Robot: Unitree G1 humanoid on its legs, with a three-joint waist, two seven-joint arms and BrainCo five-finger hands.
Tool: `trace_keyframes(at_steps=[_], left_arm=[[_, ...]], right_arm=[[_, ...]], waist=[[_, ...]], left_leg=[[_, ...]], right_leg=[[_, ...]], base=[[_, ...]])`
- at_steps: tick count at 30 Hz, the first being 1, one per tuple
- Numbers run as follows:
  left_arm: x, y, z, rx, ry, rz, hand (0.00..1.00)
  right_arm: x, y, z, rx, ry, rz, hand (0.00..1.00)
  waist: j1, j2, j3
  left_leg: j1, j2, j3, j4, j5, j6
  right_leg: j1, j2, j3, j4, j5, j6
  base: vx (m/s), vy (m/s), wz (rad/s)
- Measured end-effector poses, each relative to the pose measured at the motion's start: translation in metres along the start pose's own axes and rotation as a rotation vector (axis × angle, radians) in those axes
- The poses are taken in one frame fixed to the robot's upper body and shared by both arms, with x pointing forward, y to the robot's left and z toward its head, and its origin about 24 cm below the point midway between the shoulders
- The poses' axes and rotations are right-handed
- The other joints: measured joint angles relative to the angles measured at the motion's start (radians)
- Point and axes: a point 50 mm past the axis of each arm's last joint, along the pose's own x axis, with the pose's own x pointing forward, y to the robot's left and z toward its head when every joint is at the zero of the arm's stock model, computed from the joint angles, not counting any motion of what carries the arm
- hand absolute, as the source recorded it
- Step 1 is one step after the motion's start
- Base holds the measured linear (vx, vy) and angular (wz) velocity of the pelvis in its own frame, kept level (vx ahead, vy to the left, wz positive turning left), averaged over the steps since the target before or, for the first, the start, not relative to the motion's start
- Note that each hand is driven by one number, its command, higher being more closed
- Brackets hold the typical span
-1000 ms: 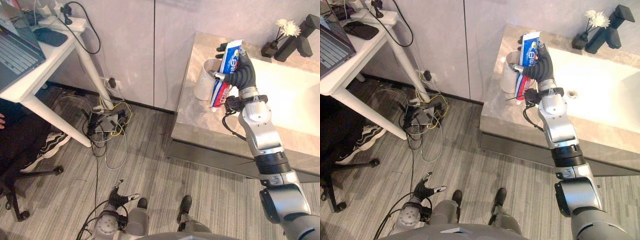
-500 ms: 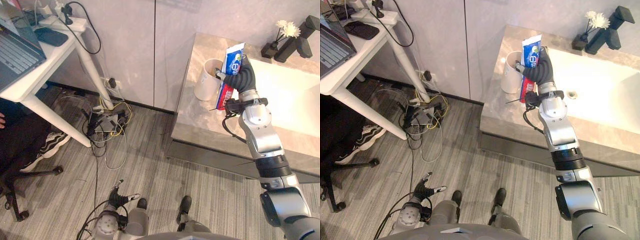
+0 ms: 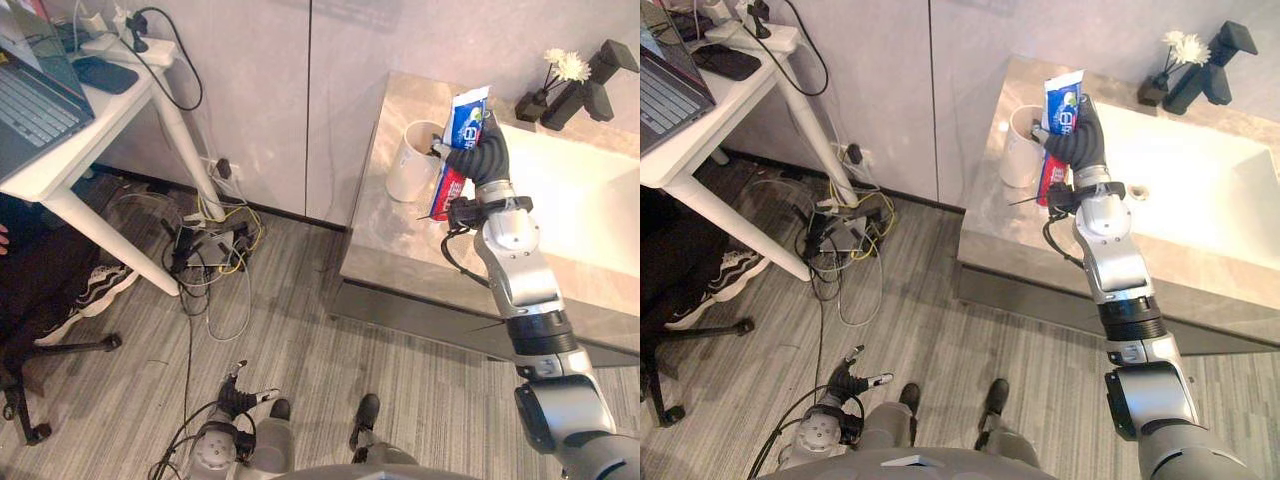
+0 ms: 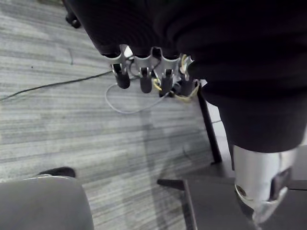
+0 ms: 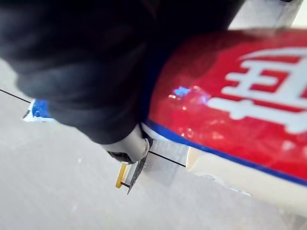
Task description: Organize washtable
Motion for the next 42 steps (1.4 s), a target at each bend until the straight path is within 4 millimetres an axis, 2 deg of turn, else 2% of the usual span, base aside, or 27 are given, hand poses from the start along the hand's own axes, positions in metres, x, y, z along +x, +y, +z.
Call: trace_keyframes(at_steps=[10, 18, 22, 28, 35, 42], left_arm=[[0.0, 0.0, -0.002, 0.002, 0.008, -0.002, 0.0], [0.0, -0.002, -0.007, 0.008, 0.031, -0.011, 0.0], [0.0, -0.001, -0.008, 0.01, 0.033, -0.011, 0.0], [0.0, 0.001, -0.017, 0.035, 0.065, -0.002, 0.0], [-0.002, 0.002, -0.026, 0.089, 0.097, -0.007, 0.0], [-0.002, 0.002, -0.026, 0.102, 0.093, 0.002, 0.0]], right_arm=[[-0.003, -0.001, 0.013, 0.02, -0.058, -0.003, 1.0], [-0.003, -0.001, 0.016, 0.033, -0.073, -0.023, 1.0], [-0.002, -0.002, 0.028, 0.04, -0.131, -0.045, 1.0], [0.001, -0.006, 0.035, 0.048, -0.169, -0.11, 1.0], [0.017, -0.003, 0.065, 0.098, -0.276, -0.202, 1.0], [0.021, -0.002, 0.078, 0.021, -0.338, -0.317, 1.0]], waist=[[-0.001, -0.007, -0.006], [-0.006, -0.007, -0.035], [-0.006, -0.008, -0.036], [-0.005, -0.006, -0.056], [0.003, -0.005, -0.055], [0.008, -0.001, -0.052]], left_leg=[[0.011, 0.0, 0.002, 0.0, 0.0, 0.0], [0.017, 0.0, 0.001, -0.002, 0.001, -0.001], [0.022, 0.001, 0.0, -0.013, 0.004, -0.001], [0.03, 0.002, -0.012, -0.032, 0.018, -0.009], [0.028, 0.003, -0.018, -0.032, 0.019, -0.009], [0.006, 0.002, -0.032, -0.039, 0.024, -0.01]], right_leg=[[0.011, -0.001, 0.0, 0.0, 0.0, 0.0], [0.017, -0.001, -0.002, 0.0, -0.001, 0.0], [0.023, -0.001, -0.007, 0.0, -0.005, -0.003], [0.025, 0.001, -0.027, 0.0, -0.012, -0.005], [0.025, 0.001, -0.031, -0.001, -0.011, -0.005], [0.012, 0.0, -0.043, -0.001, -0.012, -0.006]], base=[[0.0, 0.0, 0.0], [0.0, 0.0, 0.0], [-0.01, -0.001, 0.01], [0.01, -0.021, 0.07], [0.0, 0.0, 0.01], [-0.01, -0.002, 0.07]])
